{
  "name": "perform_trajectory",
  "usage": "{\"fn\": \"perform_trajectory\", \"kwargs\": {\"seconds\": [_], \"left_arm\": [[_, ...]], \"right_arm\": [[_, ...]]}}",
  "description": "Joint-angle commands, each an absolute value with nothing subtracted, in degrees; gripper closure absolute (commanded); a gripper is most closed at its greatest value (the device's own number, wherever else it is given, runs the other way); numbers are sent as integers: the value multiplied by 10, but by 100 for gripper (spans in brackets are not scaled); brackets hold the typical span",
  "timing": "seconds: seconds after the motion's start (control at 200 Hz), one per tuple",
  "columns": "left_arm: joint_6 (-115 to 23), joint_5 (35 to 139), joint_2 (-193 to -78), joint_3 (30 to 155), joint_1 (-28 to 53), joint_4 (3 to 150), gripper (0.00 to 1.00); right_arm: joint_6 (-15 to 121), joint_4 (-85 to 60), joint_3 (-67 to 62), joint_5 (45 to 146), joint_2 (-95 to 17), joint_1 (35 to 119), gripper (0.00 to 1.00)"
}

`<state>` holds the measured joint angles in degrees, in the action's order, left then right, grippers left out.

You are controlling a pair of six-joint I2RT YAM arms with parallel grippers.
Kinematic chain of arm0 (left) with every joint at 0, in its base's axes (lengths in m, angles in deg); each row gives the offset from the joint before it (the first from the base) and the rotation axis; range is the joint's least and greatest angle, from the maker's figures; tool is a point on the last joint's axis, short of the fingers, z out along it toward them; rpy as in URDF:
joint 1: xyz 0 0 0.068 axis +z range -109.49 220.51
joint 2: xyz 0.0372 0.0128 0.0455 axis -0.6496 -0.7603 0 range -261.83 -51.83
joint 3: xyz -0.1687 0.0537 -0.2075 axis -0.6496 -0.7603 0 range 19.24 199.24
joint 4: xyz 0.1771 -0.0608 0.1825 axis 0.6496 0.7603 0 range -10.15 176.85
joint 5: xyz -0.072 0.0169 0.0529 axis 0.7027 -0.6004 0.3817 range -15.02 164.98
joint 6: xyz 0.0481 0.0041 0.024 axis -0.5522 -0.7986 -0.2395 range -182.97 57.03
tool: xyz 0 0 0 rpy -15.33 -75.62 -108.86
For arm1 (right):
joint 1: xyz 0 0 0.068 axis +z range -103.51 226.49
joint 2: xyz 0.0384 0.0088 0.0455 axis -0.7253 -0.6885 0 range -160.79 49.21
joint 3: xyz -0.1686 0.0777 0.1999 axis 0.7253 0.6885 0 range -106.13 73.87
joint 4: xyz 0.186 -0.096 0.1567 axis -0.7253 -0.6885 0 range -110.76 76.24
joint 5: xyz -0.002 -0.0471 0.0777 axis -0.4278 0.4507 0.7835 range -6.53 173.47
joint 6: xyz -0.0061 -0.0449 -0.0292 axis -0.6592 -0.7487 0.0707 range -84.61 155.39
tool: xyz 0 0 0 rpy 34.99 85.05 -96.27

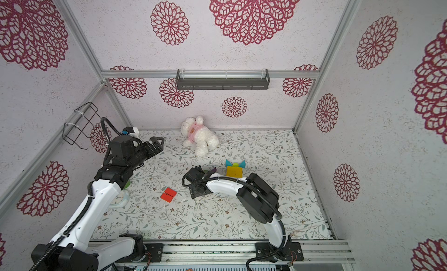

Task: Assemble a carrot with building blocks
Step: Assemble the building block at the center of the board.

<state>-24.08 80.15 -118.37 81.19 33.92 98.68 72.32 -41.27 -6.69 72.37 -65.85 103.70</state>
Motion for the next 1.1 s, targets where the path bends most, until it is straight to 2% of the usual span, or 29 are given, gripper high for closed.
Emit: {"fn": "perform_trajectory", "kwargs": {"seconds": [0.0,0.385,1.096], "left_arm": [[-230,811,-1171,808,344,965,2],[-220,815,-1170,806,344,964,3],[-218,817,-1176,805,344,962,2]], "right_arm": [[783,-432,-73,700,-650,1034,12],[827,-450,-85,649,-661,1032,10],[831,-421,-80,680,-690,1018,8]]}}
